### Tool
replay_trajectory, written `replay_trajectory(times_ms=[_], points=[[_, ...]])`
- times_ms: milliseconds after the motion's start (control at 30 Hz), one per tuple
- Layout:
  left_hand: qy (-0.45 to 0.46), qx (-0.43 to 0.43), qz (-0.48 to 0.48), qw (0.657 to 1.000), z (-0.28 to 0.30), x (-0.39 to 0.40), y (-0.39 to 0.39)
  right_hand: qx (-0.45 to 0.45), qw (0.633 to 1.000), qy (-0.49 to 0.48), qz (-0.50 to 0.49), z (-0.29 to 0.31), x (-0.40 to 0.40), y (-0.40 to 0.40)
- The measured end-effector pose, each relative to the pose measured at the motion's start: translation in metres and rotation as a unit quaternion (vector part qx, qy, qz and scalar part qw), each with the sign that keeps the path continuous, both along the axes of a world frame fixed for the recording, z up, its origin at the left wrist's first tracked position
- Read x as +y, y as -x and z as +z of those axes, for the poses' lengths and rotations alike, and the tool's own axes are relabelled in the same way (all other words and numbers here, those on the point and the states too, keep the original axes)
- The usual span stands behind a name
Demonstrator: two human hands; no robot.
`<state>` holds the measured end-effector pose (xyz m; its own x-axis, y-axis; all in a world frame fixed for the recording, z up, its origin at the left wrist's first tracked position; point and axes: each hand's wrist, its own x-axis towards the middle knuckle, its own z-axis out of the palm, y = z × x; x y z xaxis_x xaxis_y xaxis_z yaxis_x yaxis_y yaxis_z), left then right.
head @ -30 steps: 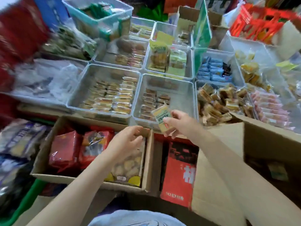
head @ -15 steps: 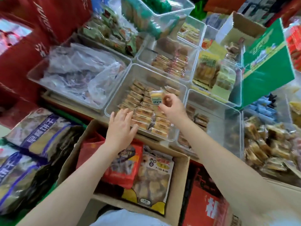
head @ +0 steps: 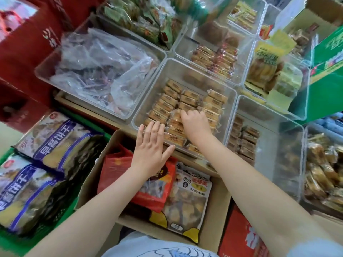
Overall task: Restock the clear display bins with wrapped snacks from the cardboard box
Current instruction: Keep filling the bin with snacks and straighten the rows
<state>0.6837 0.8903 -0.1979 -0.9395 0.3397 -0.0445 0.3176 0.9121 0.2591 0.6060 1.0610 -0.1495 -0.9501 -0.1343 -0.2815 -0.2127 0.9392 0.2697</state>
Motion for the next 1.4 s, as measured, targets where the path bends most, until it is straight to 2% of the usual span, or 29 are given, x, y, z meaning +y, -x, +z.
replay_trajectory(times_ms=[167,267,300,367,467,567,700,800,900,1000,1100,1200,1300,1400], points=[[-0.009,0.011,0.005,1.0,-0.001,0.001,0.0,-0.072,0.996,-0.057,-0.012,0.001,-0.009,-0.011],[0.005,-0.012,0.003,1.0,0.003,0.0,0.0,-0.094,0.994,-0.046,-0.023,0.012,-0.011,-0.02],[0.008,-0.018,0.003,1.0,0.005,0.0,0.0,-0.094,0.995,-0.018,-0.016,0.019,-0.009,-0.026],[-0.004,-0.034,0.006,0.999,0.011,-0.001,-0.001,-0.088,0.991,0.097,-0.021,0.037,0.005,-0.045],[-0.082,-0.028,0.005,0.996,0.028,0.011,-0.019,-0.084,0.957,0.267,-0.073,0.071,0.043,-0.091],[-0.16,-0.045,-0.053,0.985,0.054,0.051,-0.06,-0.058,0.948,0.294,-0.108,0.102,0.095,-0.154],[-0.215,-0.152,-0.177,0.948,0.089,0.132,-0.125,0.088,0.946,0.274,-0.149,0.135,0.18,-0.252],[-0.219,-0.129,-0.303,0.918,0.11,0.188,-0.176,0.178,0.922,0.275,-0.207,0.16,0.235,-0.322],[-0.227,-0.09,-0.42,0.874,0.139,0.25,-0.239,0.202,0.898,0.266,-0.287,0.173,0.295,-0.403],[-0.23,-0.078,-0.468,0.85,0.159,0.303,-0.293,0.125,0.889,0.232,-0.376,0.166,0.346,-0.471],[-0.226,-0.075,-0.474,0.847,0.167,0.349,-0.33,-0.008,0.892,0.191,-0.41,0.144,0.388,-0.519],[-0.183,-0.025,-0.482,0.856,0.165,0.395,-0.349,-0.149,0.885,0.154,-0.413,0.117,0.421,-0.545],[-0.11,0.022,-0.467,0.877,0.16,0.424,-0.353,-0.212,0.88,0.151,-0.397,0.095,0.439,-0.557],[-0.073,0.011,-0.429,0.9,0.16,0.431,-0.352,-0.28,0.881,0.138,-0.356,0.062,0.446,-0.564]])
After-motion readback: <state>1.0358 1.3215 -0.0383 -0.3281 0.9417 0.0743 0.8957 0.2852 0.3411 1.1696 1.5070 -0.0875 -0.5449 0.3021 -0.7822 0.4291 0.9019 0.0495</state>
